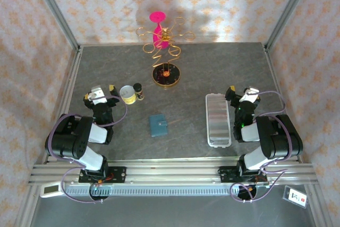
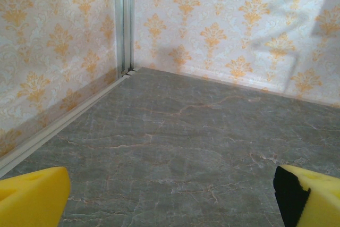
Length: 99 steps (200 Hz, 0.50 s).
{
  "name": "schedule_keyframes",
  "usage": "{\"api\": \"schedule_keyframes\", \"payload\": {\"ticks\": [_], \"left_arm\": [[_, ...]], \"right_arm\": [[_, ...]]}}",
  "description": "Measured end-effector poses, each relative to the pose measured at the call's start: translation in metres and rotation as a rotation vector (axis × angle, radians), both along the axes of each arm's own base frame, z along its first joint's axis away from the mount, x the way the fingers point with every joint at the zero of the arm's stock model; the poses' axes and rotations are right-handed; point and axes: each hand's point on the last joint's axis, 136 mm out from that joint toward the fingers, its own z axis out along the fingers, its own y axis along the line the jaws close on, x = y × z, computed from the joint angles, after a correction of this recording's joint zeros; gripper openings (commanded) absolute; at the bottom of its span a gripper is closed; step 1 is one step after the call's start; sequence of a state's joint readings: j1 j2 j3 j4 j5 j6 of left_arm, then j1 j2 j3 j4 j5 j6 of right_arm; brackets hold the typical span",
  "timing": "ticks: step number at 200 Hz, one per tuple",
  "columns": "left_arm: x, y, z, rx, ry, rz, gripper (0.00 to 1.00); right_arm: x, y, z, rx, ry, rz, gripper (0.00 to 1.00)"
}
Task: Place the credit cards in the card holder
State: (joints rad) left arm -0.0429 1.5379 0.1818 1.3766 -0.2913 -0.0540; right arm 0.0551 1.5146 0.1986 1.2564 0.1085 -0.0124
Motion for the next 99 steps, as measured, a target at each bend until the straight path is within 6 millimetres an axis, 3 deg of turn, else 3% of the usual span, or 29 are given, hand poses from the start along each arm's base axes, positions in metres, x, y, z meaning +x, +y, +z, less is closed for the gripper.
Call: {"api": "schedule_keyframes", "payload": {"ticks": [29, 46, 72, 87, 99], "left_arm": [[-0.003, 0.000, 0.006, 0.003, -0.010, -0.002, 0.99], [-0.006, 0.000, 0.022, 0.005, -0.035, 0.000, 0.99], [0.001, 0.002, 0.073, -0.064, -0.096, 0.027, 0.99], [-0.001, 0.003, 0.115, -0.140, -0.181, 0.033, 0.99], [-0.010, 0.005, 0.139, -0.215, -0.249, 0.038, 0.99]], "right_arm": [[-0.004, -0.008, 0.006, 0.004, 0.022, -0.049, 1.00], [-0.002, -0.016, 0.042, 0.032, -0.023, -0.102, 1.00], [-0.005, -0.029, 0.103, 0.149, -0.142, -0.195, 1.00], [-0.013, -0.039, 0.109, 0.227, -0.151, -0.269, 1.00], [-0.020, -0.044, 0.102, 0.258, -0.114, -0.306, 1.00]]}}
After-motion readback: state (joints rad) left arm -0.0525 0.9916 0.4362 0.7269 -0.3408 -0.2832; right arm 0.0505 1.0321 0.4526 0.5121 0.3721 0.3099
